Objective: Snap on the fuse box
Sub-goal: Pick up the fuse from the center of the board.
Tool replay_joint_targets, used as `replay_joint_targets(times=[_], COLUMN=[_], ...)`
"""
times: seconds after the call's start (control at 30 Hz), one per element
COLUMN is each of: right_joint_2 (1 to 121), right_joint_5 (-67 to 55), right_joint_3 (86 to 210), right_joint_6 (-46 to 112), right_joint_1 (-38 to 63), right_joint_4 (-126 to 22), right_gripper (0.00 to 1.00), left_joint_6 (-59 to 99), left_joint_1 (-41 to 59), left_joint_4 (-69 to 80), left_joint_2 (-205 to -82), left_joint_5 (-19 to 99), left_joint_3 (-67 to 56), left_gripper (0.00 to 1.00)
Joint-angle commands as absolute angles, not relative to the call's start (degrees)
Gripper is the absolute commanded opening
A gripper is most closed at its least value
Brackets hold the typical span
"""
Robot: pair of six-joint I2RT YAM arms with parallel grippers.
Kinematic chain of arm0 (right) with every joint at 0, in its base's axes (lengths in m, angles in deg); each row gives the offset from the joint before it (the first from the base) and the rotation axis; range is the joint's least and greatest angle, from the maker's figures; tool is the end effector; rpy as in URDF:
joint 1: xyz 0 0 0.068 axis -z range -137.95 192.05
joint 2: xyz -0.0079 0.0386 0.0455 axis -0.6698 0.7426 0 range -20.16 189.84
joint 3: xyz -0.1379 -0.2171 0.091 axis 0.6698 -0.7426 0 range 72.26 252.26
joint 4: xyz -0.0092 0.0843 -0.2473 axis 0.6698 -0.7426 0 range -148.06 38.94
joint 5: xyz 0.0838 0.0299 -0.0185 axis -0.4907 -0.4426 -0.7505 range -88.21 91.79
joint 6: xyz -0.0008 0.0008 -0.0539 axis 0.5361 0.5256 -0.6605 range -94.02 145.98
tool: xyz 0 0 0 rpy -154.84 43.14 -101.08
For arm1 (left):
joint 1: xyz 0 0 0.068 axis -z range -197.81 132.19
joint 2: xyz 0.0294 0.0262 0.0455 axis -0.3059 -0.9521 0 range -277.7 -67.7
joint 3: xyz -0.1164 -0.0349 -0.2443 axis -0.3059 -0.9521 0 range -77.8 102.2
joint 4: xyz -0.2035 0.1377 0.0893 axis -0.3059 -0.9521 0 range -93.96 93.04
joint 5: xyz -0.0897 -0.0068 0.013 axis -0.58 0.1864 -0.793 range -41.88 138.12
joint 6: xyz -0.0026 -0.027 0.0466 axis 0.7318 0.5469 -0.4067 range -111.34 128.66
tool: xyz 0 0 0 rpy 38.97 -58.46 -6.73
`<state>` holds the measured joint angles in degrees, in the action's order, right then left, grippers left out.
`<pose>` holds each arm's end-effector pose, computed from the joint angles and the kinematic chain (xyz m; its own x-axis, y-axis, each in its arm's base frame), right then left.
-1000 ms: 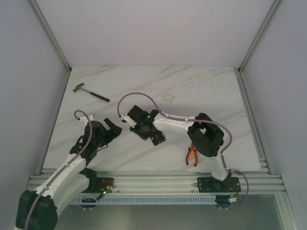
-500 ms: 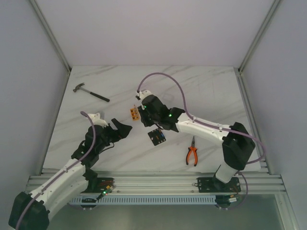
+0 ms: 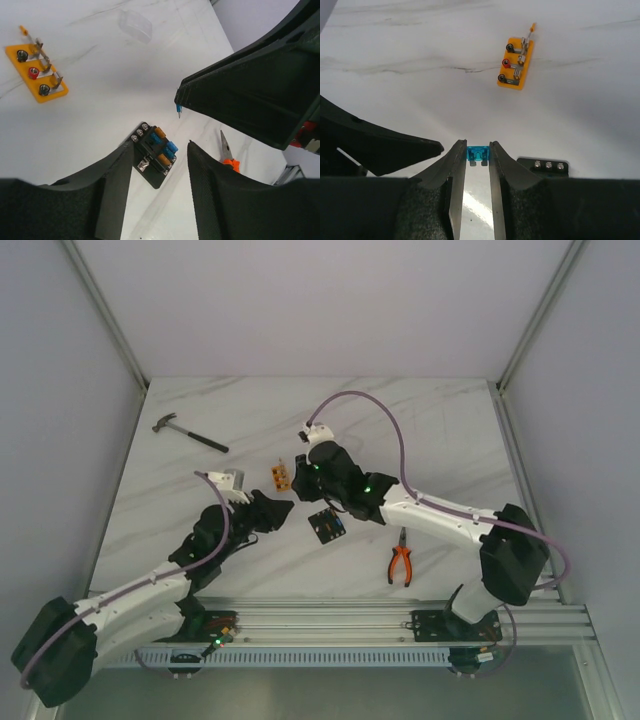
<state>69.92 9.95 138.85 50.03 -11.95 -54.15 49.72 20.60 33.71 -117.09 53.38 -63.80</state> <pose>0.2196 0.2936 0.2860 -0.5361 -0.0516 -0.8426 -0.5559 0.7727 0.3064 0.1522 -0.1164 0.2119 -0.4079 -0.5113 -0.7564 0.3703 0.6647 -0.6489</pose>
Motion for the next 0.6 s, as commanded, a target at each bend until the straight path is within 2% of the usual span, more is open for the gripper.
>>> replay_joint_targets(times=[0.0,0.13,0.57], right_joint_2=[66.6,66.2,66.2], right_joint_5=[11.5,11.2,10.2], right_joint_3=[137.1,136.6,135.7], right_joint_6=[52.8,53.3,53.9], right_joint_1=[-12.2,-12.2,-12.3], right_joint_4=[-50.2,-49.8,-49.2], right_gripper=[0.12,0.12,0.13], left_joint_6=[46.1,45.3,44.4], left_joint_1=[22.3,23.3,24.1], left_joint_4=[40.6,43.6,46.2], left_joint_2=[-120.1,-122.8,-127.1], left_joint_5=[55.5,55.4,57.0], left_joint_3=[-61.3,-60.5,-58.4], left_gripper=[0.53,0.46,0.36])
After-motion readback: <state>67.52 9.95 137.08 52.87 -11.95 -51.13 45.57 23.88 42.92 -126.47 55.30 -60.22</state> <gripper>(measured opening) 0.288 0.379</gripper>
